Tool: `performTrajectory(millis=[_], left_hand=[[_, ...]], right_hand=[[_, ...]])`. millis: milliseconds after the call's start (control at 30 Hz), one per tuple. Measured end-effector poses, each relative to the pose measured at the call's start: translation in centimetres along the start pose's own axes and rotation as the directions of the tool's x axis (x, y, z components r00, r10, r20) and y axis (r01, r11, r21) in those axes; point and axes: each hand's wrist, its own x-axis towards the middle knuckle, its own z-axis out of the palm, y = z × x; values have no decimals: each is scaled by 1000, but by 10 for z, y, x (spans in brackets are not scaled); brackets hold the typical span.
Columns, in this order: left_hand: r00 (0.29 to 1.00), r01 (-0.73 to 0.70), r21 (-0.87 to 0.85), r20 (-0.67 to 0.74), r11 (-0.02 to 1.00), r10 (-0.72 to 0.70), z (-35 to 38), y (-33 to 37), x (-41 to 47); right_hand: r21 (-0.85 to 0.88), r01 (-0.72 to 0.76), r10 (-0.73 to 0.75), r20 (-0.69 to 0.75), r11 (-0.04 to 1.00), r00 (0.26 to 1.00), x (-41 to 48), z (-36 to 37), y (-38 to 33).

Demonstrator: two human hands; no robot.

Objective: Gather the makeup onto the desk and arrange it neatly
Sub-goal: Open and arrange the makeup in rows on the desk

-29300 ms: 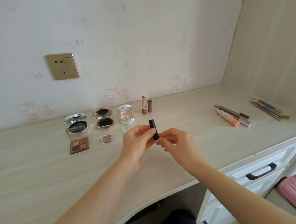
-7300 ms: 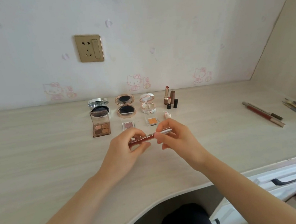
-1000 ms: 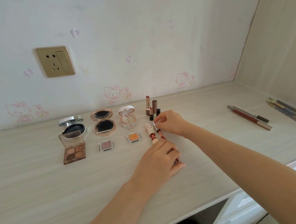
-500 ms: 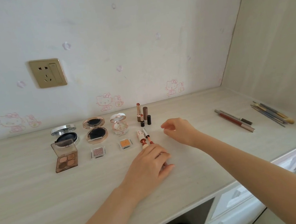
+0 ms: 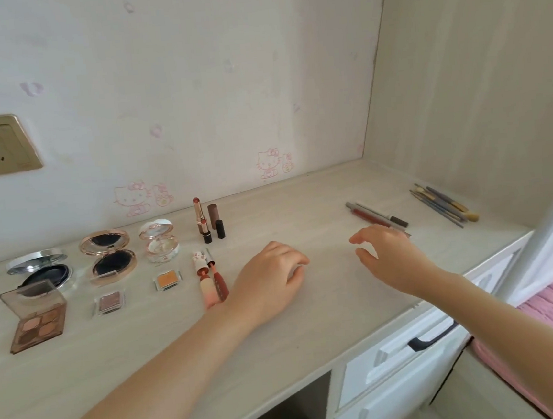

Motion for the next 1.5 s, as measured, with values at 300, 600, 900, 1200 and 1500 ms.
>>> performTrajectory(millis=[300,600,900,1200,1500], left_hand=[[991,-29,-23,131,999,32,59,26,91],[982,-68,-21,173,997,71,91,31,146],[968,-141,18,213,990,134,94,22,154],[960,-214,77,199,974,195,86,21,148],[969,-156,57,204,986,141,60,23,118]], right_hand=[[-61,-130,117,-185,990,976,0,1,63],[-135,-150,111,-261,979,959,8,7,78],[-115,-126,92,-263,985,960,11,4,76],[-179,-155,125,-168,972,978,9,6,73],[-80,-84,69,-170,993,983,0,0,55]])
